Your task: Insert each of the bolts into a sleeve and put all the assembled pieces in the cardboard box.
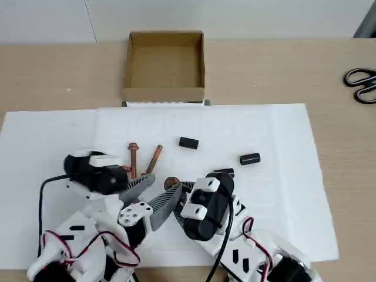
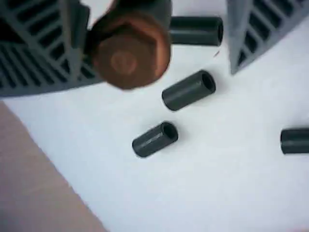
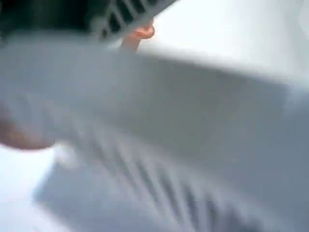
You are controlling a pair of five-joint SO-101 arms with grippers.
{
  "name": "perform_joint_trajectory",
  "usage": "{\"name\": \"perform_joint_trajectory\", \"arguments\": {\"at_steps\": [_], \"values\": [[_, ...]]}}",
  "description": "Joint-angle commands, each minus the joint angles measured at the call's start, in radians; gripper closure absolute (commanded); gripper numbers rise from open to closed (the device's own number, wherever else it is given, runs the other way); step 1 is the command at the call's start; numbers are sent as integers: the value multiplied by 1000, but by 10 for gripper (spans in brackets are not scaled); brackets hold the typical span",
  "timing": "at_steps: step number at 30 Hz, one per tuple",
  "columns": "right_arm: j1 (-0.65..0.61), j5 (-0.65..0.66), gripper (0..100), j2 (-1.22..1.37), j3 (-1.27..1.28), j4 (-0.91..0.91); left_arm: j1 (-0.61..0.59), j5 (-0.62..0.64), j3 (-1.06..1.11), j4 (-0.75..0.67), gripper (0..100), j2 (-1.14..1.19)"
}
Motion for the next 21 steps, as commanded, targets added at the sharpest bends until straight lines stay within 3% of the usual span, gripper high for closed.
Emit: {"name": "perform_joint_trajectory", "arguments": {"at_steps": [1,4,7,10,13,18,21], "values": [[-2,6,996,-7,-6,-31,-8,-6,-81,3,813,2],[-2,6,996,-7,-6,-31,-8,-6,-139,-3,857,0],[-1,5,996,-7,-6,-30,-8,-12,-176,-3,990,-2],[15,2,996,-7,0,-21,-23,-12,-177,3,994,-3],[82,0,996,-12,25,36,-153,-26,-163,2,993,0],[194,-2,996,-13,25,94,-468,-262,-12,-15,993,-2],[269,-2,996,-7,28,94,-606,-354,159,-98,993,-3]]}}
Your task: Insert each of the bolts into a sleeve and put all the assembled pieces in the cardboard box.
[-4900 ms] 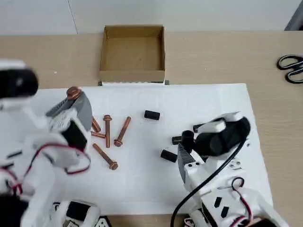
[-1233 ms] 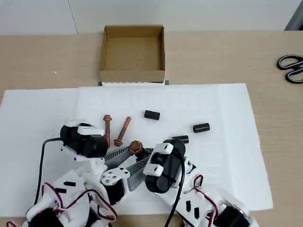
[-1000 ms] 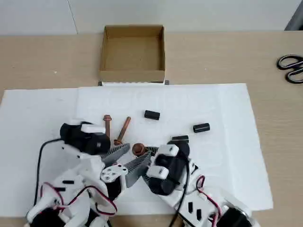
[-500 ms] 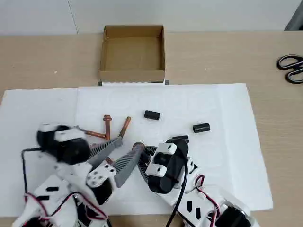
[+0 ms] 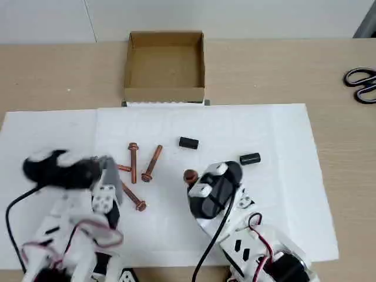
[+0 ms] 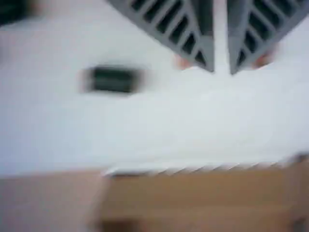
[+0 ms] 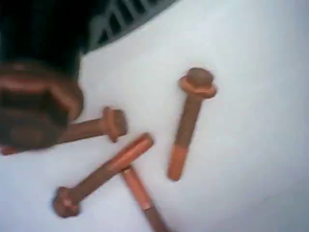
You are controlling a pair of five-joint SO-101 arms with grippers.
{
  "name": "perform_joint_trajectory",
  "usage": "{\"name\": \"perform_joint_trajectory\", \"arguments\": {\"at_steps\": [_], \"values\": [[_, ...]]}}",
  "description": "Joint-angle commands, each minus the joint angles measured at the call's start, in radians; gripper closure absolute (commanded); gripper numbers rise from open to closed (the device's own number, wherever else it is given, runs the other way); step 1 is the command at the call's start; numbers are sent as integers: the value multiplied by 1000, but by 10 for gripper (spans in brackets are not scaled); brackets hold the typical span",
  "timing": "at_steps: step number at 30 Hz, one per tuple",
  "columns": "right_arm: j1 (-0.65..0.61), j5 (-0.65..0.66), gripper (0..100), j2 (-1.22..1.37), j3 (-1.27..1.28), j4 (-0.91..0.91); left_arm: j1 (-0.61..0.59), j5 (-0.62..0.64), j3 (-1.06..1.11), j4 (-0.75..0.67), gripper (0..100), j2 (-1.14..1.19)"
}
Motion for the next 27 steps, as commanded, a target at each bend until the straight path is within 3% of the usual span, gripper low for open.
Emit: {"name": "perform_joint_trajectory", "arguments": {"at_steps": [1,8,17,21,27], "values": [[90,-2,996,-7,-3,2,-149,-95,179,-109,993,-2],[272,-3,996,-7,80,-50,-126,-115,498,-307,993,-2],[282,-2,997,42,112,-122,-77,-112,611,-359,993,-2],[285,-2,997,236,15,-234,-77,-114,613,-362,993,-2],[285,-3,997,771,-319,-486,-75,-114,611,-364,993,-2]]}}
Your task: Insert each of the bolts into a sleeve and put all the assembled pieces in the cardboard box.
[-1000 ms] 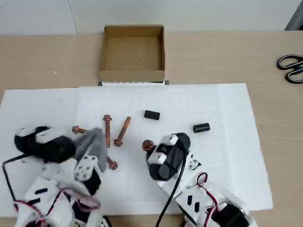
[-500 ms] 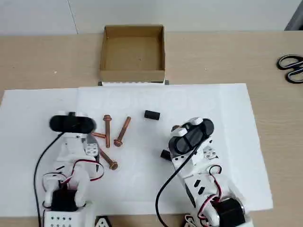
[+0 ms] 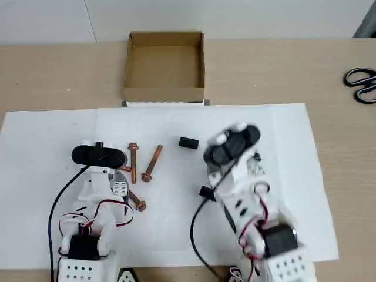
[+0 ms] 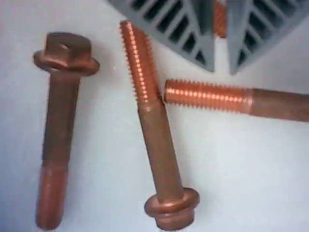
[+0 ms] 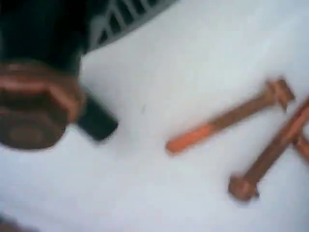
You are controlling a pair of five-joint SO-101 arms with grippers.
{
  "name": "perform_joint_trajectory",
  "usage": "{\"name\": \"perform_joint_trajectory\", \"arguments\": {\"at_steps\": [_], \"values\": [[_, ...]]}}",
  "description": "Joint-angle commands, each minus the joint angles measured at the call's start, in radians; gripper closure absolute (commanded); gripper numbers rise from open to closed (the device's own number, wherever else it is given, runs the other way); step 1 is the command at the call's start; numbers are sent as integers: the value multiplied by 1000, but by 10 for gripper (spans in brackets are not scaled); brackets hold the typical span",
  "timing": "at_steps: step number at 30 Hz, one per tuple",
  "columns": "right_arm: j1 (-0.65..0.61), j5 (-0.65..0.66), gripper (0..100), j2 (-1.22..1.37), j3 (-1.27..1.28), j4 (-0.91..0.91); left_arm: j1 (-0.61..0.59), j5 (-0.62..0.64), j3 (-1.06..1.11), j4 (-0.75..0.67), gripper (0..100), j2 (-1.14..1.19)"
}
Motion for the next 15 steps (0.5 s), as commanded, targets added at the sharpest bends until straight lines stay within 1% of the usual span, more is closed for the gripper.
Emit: {"name": "perform_joint_trajectory", "arguments": {"at_steps": [1,6,15], "values": [[4,-3,997,358,-298,-157,3,-2,-5,-26,993,-9],[4,-3,997,825,-707,-226,3,-2,-5,-26,993,-9],[4,-2,997,1508,-1438,-232,3,2,-5,-26,993,-9]]}}
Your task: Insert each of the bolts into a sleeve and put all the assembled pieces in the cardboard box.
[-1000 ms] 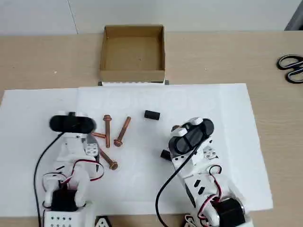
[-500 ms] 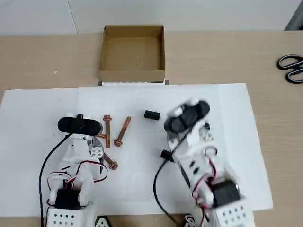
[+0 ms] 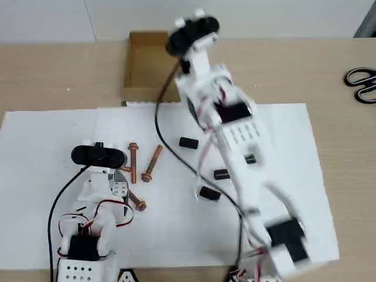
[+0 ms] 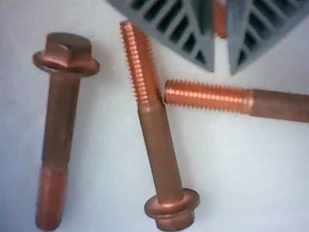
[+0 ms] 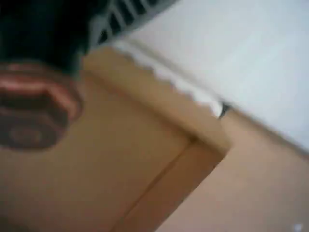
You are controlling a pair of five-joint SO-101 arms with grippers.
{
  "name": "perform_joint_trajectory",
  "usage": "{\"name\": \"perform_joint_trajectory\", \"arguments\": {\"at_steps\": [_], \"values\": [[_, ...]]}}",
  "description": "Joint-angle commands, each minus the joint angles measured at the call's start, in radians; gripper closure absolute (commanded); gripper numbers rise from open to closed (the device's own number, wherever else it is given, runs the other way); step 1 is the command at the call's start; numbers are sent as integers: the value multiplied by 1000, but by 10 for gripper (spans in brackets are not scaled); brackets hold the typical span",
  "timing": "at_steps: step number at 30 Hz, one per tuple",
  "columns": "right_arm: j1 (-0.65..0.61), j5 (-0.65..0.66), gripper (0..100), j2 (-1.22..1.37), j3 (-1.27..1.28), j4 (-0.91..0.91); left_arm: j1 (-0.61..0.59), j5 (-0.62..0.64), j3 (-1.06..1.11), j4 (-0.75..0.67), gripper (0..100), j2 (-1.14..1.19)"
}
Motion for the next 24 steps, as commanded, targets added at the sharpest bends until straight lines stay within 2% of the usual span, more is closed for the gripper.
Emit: {"name": "perform_joint_trajectory", "arguments": {"at_steps": [1,14,20,24], "values": [[7,-2,997,228,-350,-31,3,2,-5,-26,993,-9],[7,5,996,915,-1062,-28,3,2,-5,-26,993,-9],[2,8,995,1078,-1292,33,3,2,-5,-26,993,-9],[4,71,995,1124,-1370,111,3,2,-5,-26,993,-9]]}}
